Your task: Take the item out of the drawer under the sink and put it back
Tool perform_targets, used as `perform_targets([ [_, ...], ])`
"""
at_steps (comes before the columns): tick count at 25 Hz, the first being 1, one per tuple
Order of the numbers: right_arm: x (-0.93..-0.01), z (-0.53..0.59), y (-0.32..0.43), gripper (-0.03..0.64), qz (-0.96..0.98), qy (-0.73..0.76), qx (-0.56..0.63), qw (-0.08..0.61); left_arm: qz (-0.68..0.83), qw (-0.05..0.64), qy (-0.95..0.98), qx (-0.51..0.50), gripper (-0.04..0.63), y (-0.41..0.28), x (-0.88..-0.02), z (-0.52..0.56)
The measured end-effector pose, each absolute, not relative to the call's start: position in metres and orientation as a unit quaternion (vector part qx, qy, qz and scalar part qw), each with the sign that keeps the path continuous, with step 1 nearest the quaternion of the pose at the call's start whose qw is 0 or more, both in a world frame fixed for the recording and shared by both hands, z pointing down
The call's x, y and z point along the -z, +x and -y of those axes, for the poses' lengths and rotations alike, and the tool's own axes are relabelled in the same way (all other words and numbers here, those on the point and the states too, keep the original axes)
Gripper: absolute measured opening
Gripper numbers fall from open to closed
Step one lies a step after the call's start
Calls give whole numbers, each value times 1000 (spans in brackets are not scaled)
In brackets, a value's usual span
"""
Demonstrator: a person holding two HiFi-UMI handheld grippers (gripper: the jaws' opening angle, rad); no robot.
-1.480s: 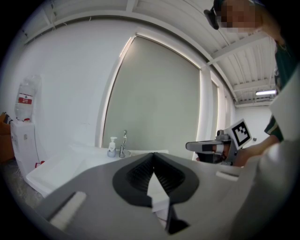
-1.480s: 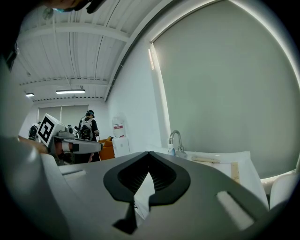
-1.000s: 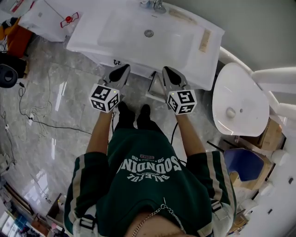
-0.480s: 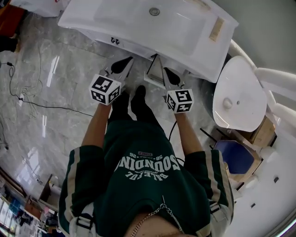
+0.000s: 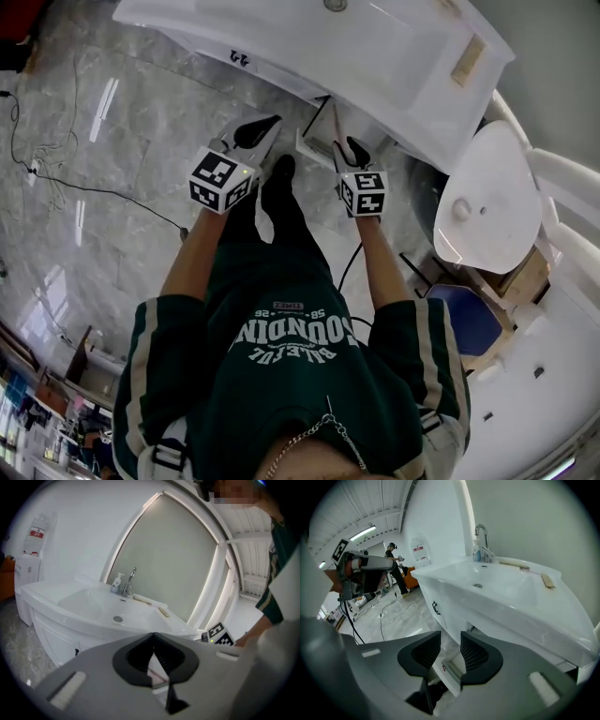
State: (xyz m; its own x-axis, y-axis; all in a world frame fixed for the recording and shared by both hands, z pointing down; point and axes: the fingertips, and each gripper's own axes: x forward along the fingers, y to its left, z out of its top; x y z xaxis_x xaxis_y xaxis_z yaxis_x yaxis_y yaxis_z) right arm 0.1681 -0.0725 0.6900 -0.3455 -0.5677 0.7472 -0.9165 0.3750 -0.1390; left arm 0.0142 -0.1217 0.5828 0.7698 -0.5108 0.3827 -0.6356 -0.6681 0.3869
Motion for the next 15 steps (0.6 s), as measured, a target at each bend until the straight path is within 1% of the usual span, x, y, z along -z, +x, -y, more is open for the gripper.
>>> perform_targets([
  [15, -828, 87, 192, 120, 726, 435, -297, 442, 341, 289, 885, -131, 49, -4, -638, 120],
])
